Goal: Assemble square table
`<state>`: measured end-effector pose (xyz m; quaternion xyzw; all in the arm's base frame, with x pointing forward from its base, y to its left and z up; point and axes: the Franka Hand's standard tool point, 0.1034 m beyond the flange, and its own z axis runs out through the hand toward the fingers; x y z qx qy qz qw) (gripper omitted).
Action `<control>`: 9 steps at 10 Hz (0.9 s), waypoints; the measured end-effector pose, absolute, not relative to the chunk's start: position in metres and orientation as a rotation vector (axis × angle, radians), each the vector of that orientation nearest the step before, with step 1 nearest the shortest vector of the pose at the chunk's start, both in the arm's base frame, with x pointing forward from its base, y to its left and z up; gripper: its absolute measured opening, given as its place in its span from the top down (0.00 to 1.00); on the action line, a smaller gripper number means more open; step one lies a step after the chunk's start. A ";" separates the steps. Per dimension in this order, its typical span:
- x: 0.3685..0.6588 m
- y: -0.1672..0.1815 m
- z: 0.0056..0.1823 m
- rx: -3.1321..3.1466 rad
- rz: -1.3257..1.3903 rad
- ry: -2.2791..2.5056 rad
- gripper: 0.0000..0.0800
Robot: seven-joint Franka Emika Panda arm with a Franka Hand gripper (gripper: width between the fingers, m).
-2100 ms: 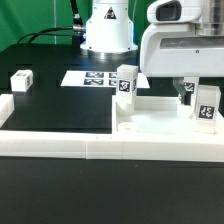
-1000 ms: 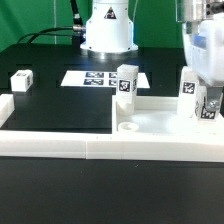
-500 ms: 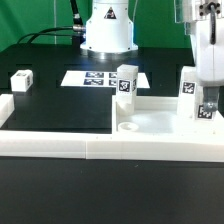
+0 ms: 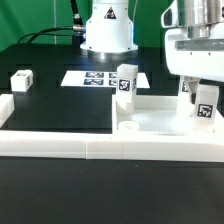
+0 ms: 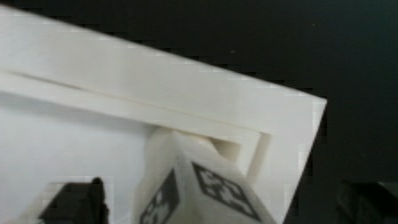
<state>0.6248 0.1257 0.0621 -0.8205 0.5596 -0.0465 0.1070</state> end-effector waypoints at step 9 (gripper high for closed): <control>0.625 0.121 0.067 -2.956 -0.128 0.549 0.19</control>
Offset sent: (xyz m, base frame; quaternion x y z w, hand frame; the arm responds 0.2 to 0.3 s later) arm 0.0071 0.0096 0.0141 -0.0597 -0.0873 -0.4416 0.8910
